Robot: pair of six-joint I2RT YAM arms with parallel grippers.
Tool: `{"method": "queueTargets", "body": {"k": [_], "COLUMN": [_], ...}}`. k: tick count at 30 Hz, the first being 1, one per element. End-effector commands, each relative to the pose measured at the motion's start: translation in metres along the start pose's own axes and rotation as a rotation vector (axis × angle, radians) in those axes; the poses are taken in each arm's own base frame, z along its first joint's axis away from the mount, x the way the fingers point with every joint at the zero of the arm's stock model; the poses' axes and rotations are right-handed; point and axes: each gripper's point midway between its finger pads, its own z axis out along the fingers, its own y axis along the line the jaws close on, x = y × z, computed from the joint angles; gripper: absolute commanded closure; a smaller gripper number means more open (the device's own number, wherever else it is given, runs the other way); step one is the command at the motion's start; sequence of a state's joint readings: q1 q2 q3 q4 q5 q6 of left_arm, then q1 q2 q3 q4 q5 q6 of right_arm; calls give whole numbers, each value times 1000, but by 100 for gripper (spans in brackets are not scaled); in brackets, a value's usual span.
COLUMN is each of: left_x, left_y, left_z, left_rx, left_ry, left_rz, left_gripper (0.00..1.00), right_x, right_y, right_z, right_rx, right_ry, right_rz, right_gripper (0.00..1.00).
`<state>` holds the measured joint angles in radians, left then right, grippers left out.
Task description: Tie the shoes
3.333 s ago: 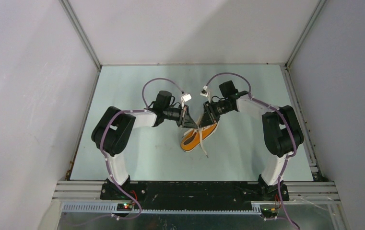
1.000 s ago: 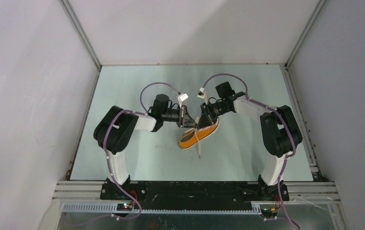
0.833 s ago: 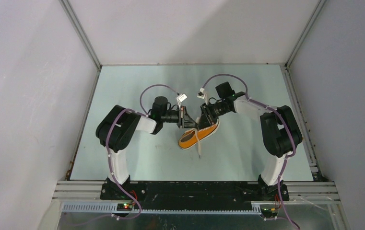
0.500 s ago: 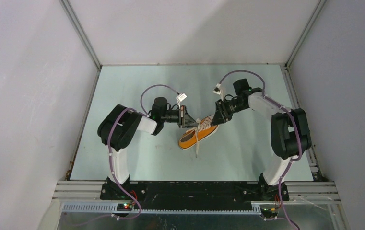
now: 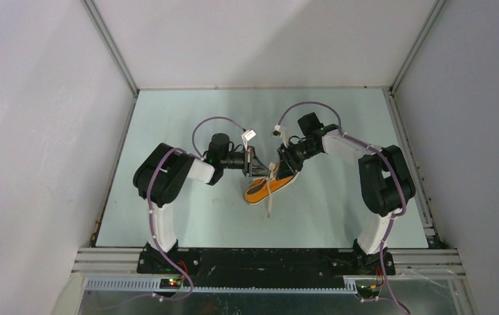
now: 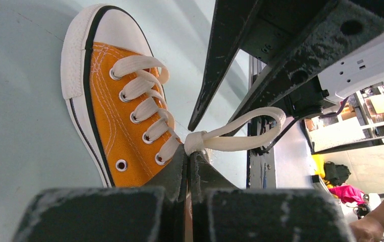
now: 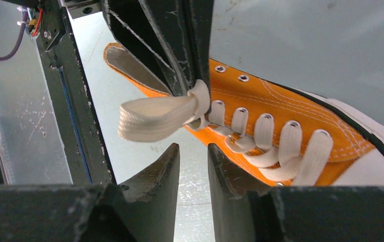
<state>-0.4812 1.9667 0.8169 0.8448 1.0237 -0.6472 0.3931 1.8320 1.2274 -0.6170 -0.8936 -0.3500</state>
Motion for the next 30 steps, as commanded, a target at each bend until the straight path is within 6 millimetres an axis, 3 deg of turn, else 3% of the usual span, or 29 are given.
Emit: {"method": "queueTargets", "body": {"k": [1,8,23,30], "left_x": [-2,-5,-6,-8], "left_y": [-8,-10,-14,-14], "left_z": [-4,-4,-3,-2], "left_rx": [10,15,39,42], "left_ry": [3,-2,4,4], "left_rz": [49,51,40,38], "left_gripper": [100,100,100,100], "right_x": [-21,-27,-32,-34], "right_y": [-1,-8,0,8], "right_z": [2,3,17,19], "right_rx": [-1,19,-42,-94], "right_ry": [-38,-56,-64,-80], "right_rz": [-103,-111,-127,-119], "right_gripper": [70,70,69,82]}}
